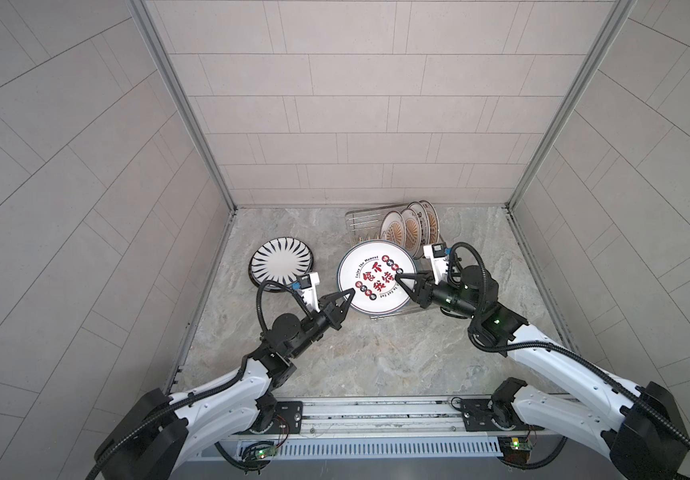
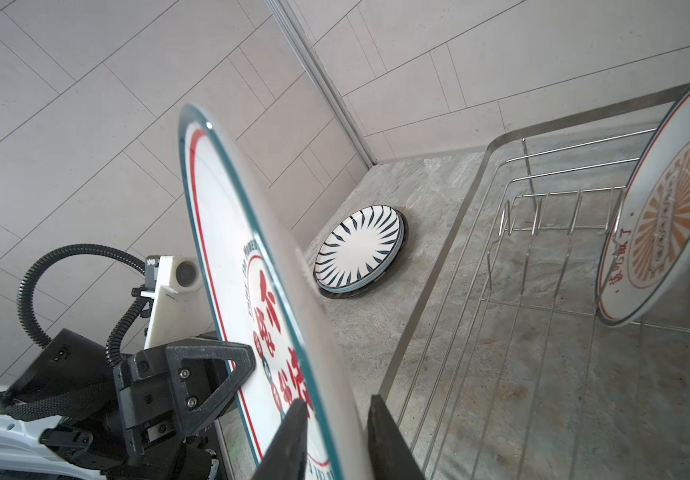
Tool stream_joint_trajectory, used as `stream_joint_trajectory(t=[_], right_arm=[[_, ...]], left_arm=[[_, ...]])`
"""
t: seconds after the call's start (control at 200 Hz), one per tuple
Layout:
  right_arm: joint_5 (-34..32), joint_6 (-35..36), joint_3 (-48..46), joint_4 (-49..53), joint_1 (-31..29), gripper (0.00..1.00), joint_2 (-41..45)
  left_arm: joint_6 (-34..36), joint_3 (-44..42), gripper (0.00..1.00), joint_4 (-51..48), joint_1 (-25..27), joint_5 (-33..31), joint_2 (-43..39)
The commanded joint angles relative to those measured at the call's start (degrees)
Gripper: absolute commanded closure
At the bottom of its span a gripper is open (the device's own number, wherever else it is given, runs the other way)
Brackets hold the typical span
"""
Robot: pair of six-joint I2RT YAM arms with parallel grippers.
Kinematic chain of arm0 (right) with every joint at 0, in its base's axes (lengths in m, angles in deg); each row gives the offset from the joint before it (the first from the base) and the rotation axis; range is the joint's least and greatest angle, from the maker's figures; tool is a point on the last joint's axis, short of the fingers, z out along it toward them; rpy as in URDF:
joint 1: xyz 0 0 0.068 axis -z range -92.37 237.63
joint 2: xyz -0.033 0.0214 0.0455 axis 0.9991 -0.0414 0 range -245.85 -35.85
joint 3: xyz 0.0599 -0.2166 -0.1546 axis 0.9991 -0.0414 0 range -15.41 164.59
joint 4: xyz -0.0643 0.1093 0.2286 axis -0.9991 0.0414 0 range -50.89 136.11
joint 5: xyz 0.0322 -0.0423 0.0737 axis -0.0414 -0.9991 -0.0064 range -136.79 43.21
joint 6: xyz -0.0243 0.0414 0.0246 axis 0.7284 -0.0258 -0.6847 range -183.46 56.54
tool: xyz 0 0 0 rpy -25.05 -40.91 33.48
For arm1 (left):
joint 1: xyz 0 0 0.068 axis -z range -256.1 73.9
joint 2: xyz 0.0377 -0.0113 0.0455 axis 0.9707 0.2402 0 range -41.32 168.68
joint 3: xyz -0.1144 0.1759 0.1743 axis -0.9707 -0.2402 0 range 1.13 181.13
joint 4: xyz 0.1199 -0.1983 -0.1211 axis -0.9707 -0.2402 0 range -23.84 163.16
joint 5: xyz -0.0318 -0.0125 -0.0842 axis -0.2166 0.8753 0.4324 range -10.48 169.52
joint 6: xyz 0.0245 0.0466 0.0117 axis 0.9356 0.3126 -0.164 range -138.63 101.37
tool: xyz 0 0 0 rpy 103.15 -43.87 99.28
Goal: Unload the plates from the dish rack
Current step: 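Grip the plate rim with the left gripper while the right gripper holds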
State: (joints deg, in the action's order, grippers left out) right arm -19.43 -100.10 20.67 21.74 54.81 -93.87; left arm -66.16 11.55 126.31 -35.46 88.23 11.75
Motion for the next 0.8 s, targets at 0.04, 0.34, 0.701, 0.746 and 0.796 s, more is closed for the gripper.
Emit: stream_joint_trajectory(t=[0.04, 0.34, 0.701, 0.746, 0.796], right_arm=[[-0.4, 0.8, 0.3, -1.0, -0.8, 0.47, -0.4], [-2.9, 2.5, 2.1, 2.2, -2.8, 0.12, -0.8], [-8.2, 4.3, 2.4, 4.8, -4.6, 0.0, 0.2], [-8.8, 4.7, 2.4, 5.2, -4.8, 0.0, 0.5], [-9.3, 5.3, 2.4, 5.6, -5.1, 0.0, 0.8]], left_arm=[[0.0, 0.4, 1.0, 4.7, 0.2, -1.7, -0.8], [1.8, 4.3, 1.0, -8.4, -2.9, 2.7, -9.6], [1.2, 4.5, 1.0, -21.6, -10.8, 1.8, -19.2], [1.4, 4.9, 1.0, -25.2, -12.4, 0.5, -21.0], [1.0, 4.3, 1.0, -26.4, -14.3, 0.6, -22.9]])
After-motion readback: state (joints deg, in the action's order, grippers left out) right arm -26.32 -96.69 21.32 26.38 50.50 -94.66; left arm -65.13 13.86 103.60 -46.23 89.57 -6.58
